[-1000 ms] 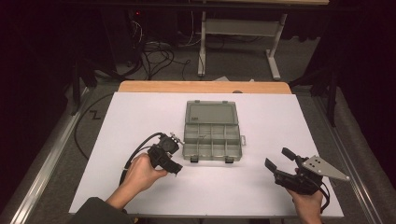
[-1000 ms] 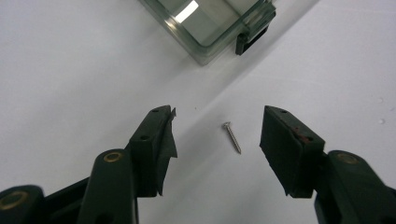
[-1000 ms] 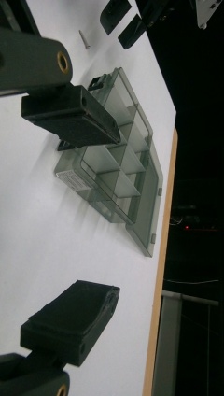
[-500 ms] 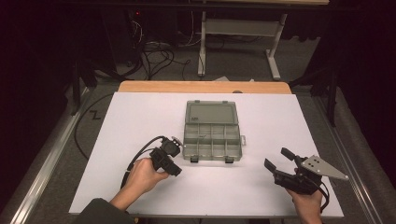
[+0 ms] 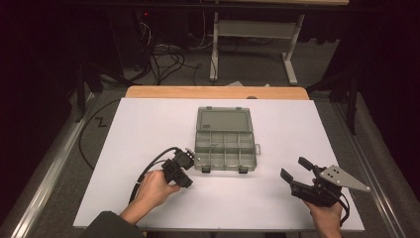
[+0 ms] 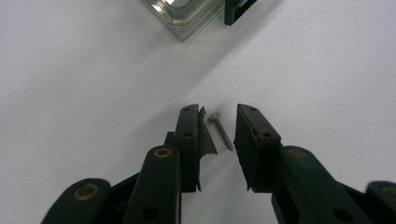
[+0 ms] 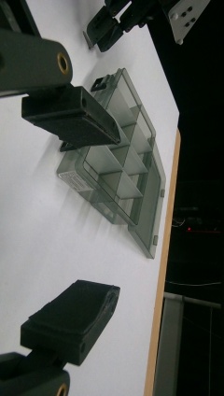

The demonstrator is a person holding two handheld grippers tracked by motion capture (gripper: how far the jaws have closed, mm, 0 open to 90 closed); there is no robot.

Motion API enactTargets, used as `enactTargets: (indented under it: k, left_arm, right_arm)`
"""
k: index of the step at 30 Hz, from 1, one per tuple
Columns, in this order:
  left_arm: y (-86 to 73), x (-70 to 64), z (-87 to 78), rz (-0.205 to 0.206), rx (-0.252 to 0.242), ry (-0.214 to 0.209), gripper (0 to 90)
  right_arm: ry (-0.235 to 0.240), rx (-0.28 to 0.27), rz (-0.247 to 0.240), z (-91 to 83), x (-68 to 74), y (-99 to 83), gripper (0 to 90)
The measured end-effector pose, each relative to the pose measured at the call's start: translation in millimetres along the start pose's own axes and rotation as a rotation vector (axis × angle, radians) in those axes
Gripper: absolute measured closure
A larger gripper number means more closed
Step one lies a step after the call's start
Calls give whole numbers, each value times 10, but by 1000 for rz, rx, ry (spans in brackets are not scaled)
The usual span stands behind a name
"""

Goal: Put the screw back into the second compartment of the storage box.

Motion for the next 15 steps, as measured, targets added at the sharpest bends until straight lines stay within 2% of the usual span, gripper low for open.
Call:
enactTargets:
  k: [8, 15]
  left_arm:
    - [-7, -6, 48, 23, 12, 4, 782]
    - [-18, -4, 49, 33, 3, 9, 836]
  right_arm:
    - [-2, 2, 2, 1, -2, -1, 247]
    - [-2, 2, 3, 0, -8, -3, 249]
Point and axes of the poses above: each handheld gripper's, and its own axes: z roughly forward along the jaws, y roughly out of its top, x roughly to its left, the point moved 3 cm from there along z, roughly forward along the jaws, and after that the axes turned 11 degrees about -z, right-handed, at the moved point
